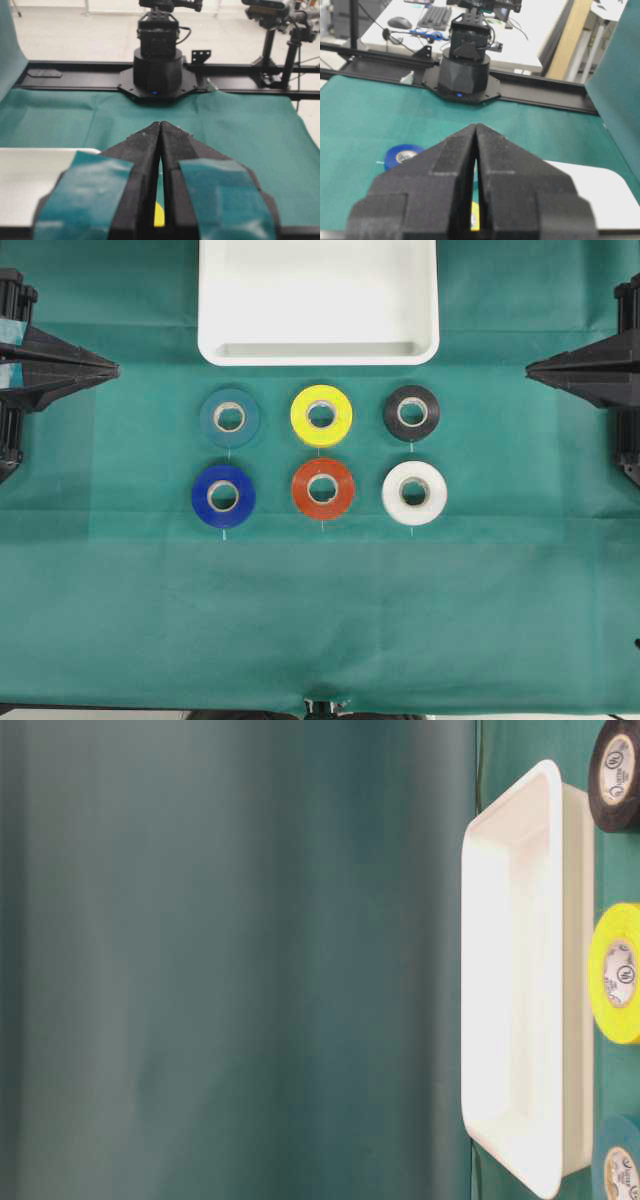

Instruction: Place the tape from the fixed location into the white case.

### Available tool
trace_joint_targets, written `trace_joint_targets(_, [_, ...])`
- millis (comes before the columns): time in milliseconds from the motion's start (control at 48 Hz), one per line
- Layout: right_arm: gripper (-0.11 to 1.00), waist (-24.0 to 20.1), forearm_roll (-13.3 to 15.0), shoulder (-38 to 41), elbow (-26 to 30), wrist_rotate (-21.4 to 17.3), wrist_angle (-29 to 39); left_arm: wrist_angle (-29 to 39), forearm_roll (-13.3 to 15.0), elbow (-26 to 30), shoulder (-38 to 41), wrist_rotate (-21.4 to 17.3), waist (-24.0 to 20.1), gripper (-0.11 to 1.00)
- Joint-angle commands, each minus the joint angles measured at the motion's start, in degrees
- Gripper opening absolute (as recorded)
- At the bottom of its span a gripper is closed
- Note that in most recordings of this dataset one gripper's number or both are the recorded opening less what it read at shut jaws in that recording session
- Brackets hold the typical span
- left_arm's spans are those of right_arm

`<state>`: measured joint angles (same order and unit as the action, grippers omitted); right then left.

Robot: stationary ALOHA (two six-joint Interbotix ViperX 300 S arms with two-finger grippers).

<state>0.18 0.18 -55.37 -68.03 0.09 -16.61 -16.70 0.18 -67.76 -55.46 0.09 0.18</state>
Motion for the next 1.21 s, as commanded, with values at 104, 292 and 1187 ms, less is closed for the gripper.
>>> trace_joint_targets(104, [0.00,0.1,-0.1,0.8,3.3,-0.3,3.1,1.8,0.1,1.6,0.6,-1.4,-0.1,0.02])
trace_joint_targets(292, [0.00,0.0,-0.1,1.8,4.5,-0.3,5.4,2.4,0.1,1.7,0.4,-1.5,-0.1,0.02])
trace_joint_targets(1187, [0.00,0.0,0.0,2.4,4.4,-0.2,5.5,2.5,0.2,1.7,0.8,-1.2,-0.1,1.00])
